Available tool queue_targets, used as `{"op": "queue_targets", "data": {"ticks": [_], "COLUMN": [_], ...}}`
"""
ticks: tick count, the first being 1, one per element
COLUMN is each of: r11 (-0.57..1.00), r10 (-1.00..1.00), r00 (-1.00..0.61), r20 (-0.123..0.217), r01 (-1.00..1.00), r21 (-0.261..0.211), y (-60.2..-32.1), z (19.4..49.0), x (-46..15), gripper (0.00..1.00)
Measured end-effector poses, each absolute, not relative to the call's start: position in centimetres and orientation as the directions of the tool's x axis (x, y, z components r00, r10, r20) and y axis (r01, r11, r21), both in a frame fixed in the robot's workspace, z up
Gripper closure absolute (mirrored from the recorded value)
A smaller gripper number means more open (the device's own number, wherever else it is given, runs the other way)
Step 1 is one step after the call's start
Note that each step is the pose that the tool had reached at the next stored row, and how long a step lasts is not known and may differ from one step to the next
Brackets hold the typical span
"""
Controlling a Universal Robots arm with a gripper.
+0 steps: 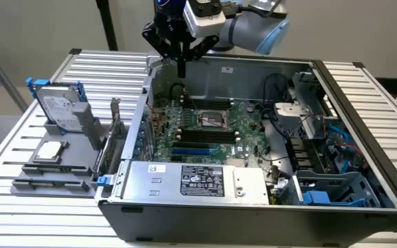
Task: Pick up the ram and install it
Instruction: 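Reach for the ram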
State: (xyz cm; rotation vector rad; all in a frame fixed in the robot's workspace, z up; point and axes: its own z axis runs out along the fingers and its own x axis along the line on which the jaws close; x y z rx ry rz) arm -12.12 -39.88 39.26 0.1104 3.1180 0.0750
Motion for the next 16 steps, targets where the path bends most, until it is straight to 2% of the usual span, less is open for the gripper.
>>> {"op": "queue_targets", "data": {"ticks": [16], "r11": [0.996], "r10": [0.071], "r00": [-0.997], "r20": [-0.019], "r01": [0.070], "r21": [0.048], "y": [-39.91], "z": [39.27], "x": [-12.22], "gripper": [0.89]}}
